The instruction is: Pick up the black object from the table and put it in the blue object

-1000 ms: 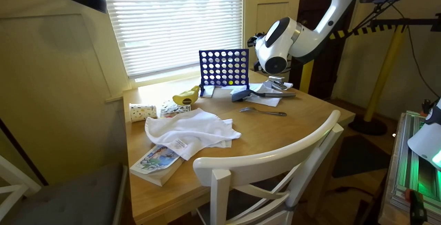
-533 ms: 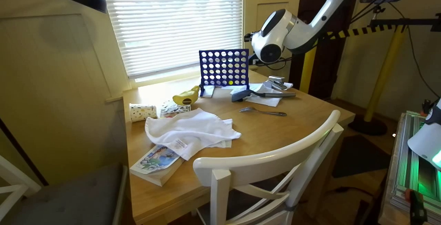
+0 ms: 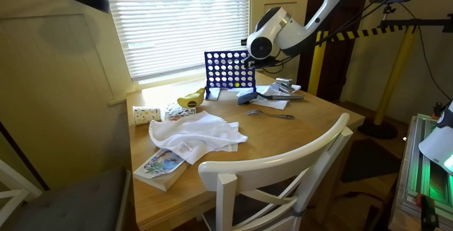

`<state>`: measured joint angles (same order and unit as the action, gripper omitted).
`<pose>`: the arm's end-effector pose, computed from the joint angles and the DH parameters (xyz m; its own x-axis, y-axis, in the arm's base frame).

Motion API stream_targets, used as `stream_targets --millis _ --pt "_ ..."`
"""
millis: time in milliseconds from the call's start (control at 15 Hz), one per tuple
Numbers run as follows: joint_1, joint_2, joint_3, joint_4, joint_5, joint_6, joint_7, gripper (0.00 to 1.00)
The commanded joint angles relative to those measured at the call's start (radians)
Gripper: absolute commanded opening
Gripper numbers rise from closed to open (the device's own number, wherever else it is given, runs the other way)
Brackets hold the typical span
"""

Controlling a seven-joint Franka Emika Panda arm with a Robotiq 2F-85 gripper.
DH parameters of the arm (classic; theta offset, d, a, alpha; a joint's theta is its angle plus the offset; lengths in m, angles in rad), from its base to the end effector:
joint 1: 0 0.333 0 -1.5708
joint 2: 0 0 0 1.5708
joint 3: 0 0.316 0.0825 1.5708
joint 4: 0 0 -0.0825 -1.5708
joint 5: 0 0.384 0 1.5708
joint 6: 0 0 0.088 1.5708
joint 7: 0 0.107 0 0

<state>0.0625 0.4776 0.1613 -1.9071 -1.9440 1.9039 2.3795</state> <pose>0.6422 0.0689 0.2840 0.0628 -0.0301 0.9976 -0.7620 -0.6469 0.0285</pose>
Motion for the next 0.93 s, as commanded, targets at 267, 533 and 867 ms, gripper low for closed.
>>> stream_targets --millis 267,533,867 --pt "0.030 0.029 -0.008 0.033 0.023 -0.005 -0.036 0.10" --pt "0.041 0.042 -0.003 0.040 0.041 -0.025 -0.030 0.10" --pt "0.061 0.040 0.001 0.035 0.050 -0.056 -0.033 0.10"
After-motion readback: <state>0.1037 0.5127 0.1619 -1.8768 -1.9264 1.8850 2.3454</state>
